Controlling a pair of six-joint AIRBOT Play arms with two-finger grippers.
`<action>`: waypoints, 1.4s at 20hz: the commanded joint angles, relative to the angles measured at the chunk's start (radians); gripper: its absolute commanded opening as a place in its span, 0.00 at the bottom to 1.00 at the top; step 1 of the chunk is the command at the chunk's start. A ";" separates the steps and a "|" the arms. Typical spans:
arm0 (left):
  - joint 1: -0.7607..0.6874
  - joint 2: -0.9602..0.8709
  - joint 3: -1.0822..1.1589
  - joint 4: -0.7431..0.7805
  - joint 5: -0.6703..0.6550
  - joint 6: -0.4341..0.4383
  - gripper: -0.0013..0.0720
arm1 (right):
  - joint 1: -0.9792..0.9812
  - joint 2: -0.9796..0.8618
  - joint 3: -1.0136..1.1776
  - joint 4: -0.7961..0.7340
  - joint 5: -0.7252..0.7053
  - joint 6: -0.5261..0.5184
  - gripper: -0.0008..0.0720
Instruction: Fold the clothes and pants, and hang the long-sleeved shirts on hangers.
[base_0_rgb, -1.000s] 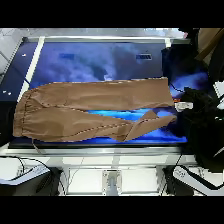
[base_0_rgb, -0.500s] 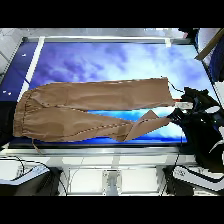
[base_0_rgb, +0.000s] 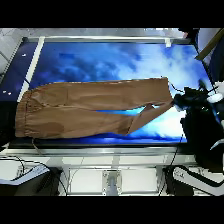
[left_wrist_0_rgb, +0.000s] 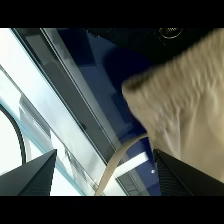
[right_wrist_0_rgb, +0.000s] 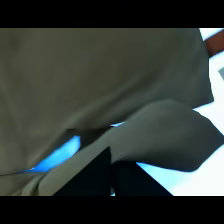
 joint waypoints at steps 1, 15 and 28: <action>0.001 0.001 0.000 -0.001 0.001 0.000 0.96 | -0.003 0.109 0.167 -0.126 0.129 -0.008 0.03; 0.000 0.001 -0.001 -0.005 -0.070 0.000 0.93 | 0.045 0.094 -0.009 -0.282 0.128 0.162 0.63; -0.223 0.100 -0.293 -0.092 0.003 0.126 0.89 | 0.425 -0.486 0.460 -0.283 0.243 0.095 0.63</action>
